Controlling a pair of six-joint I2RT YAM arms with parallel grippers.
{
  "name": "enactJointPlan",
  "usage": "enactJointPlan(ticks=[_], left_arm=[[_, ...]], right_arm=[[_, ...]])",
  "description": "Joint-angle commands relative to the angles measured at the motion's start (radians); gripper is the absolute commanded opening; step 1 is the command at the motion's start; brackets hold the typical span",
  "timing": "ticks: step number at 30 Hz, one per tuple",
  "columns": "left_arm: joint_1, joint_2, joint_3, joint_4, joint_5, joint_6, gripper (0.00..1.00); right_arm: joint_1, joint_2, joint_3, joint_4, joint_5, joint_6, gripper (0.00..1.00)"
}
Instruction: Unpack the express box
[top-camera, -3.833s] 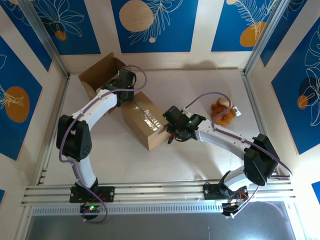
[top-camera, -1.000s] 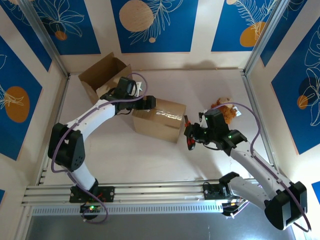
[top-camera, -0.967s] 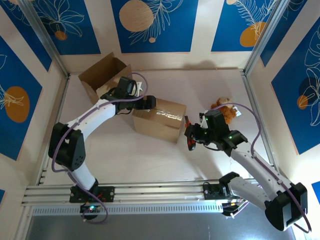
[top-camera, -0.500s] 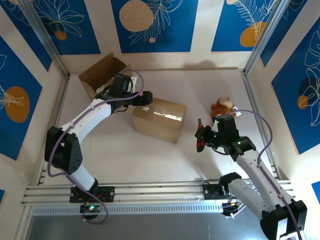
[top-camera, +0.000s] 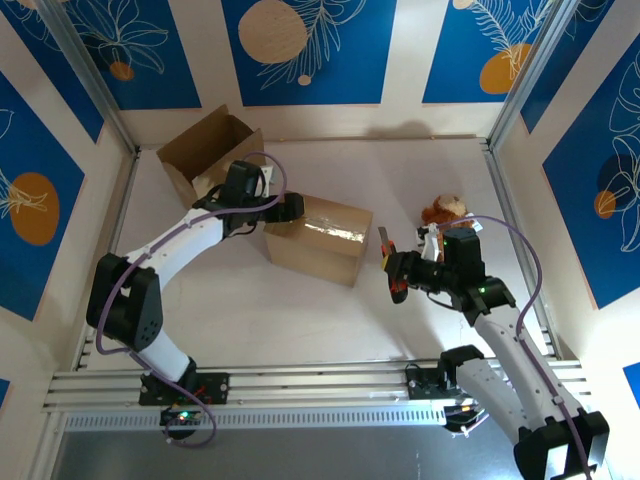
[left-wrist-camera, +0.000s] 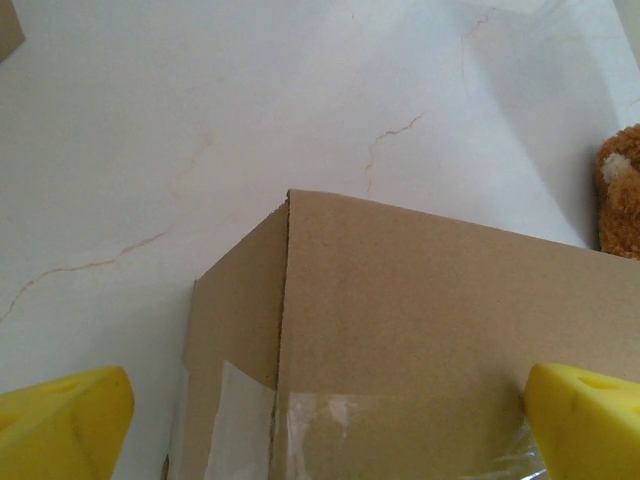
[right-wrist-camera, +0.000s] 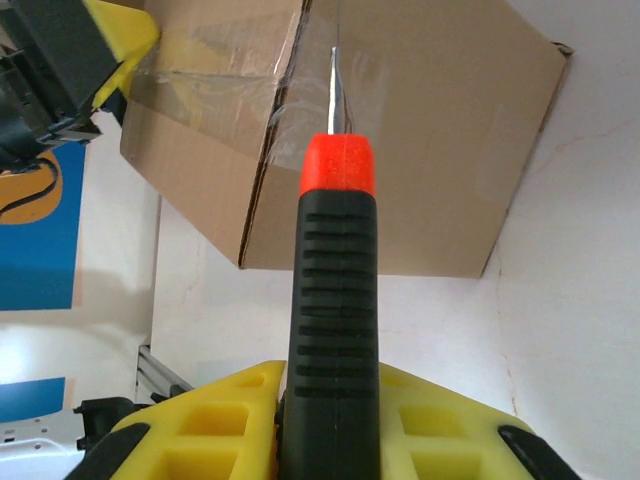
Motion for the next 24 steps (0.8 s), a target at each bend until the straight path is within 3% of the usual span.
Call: enactJointPlan(ticks=[1, 12, 24], left_arm=[[0.006, -0.009, -0.046, 0.056, -0.007, -0.02, 1.0], [0.006, -0.016, -0.123, 0.094, -0.01, -0.032, 1.0], [0.006, -0.023, -0.108, 0.071, -0.013, -0.023, 1.0]], right_arm=[[-0.007, -0.016, -0.013, 0.041, -0.081, -0.025, 0.0], [-0.014, 0.055, 0.062, -0.076, -0.134, -0.08, 0.0], [-0.02, 0.072, 0.088, -0.043, -0.112, -0.042, 0.0]])
